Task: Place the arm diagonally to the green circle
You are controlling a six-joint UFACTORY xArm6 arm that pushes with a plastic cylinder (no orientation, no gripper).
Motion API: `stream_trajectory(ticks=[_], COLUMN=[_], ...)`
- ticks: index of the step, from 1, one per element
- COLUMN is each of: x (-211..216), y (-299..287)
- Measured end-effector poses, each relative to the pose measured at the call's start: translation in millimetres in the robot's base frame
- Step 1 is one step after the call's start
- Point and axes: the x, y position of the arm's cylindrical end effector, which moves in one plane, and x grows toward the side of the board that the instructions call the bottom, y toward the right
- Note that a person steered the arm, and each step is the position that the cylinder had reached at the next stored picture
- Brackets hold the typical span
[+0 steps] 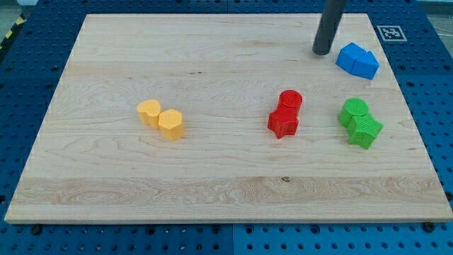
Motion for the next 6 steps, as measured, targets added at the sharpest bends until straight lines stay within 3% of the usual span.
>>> stream_trajectory(ticks=[4,6], x=[38.6,23.5], y=[-31.4,-52.0])
